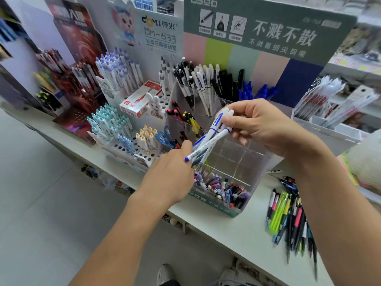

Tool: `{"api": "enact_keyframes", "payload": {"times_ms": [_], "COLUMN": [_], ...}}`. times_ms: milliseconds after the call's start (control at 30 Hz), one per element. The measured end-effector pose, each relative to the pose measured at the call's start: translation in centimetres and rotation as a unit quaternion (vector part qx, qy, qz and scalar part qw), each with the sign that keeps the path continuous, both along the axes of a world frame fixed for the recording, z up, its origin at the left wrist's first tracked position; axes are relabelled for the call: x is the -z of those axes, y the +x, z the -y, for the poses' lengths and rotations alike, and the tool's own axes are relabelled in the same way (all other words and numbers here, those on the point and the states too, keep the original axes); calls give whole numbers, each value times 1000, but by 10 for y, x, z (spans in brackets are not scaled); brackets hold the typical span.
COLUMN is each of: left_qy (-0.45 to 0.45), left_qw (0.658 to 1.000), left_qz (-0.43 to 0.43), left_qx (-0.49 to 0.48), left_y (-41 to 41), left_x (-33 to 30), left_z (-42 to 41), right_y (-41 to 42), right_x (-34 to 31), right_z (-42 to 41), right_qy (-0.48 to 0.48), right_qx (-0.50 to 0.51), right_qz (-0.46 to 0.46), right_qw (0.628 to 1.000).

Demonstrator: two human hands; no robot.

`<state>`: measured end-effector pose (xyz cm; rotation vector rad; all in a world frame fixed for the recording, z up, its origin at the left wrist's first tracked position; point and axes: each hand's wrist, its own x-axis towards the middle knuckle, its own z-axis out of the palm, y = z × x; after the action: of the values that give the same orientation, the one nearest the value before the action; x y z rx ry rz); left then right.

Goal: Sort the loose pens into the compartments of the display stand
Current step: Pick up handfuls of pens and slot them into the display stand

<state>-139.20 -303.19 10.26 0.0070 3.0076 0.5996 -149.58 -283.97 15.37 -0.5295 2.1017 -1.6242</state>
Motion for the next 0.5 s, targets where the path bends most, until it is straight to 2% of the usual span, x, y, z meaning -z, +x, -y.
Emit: {"api": "enact_keyframes", "payload": {"times_ms": [133,200,267,300,400,433,500], "left_qy": [18,93,204,281,519,557,593], "left_qw": [1000,996,977,955,834,805,777], "left_qz": [-6,12,28,43,95,99,92], "left_qx": [16,1,-47,-81,-163,-176,-189], "left_y": [-6,-9,-9,-8,-10,-12,-15], "left_x": [2,11,22,27,31,31,30], "left_z": [8,19,28,31,30,29,25], "right_y": [-7,-19,-32,-39,-63,-72,-90], "right_x": [-3,-18,-44,-58,-88,-92,-92], "right_z": [-3,-12,-19,-19,1,13,35], "right_qy": [-6,-1,14,38,146,183,256], "right_qx": [11,47,88,101,88,77,66], "right_qz": [-20,-89,-174,-219,-331,-364,-439], "right_qw": [1000,995,981,970,928,910,859]}}
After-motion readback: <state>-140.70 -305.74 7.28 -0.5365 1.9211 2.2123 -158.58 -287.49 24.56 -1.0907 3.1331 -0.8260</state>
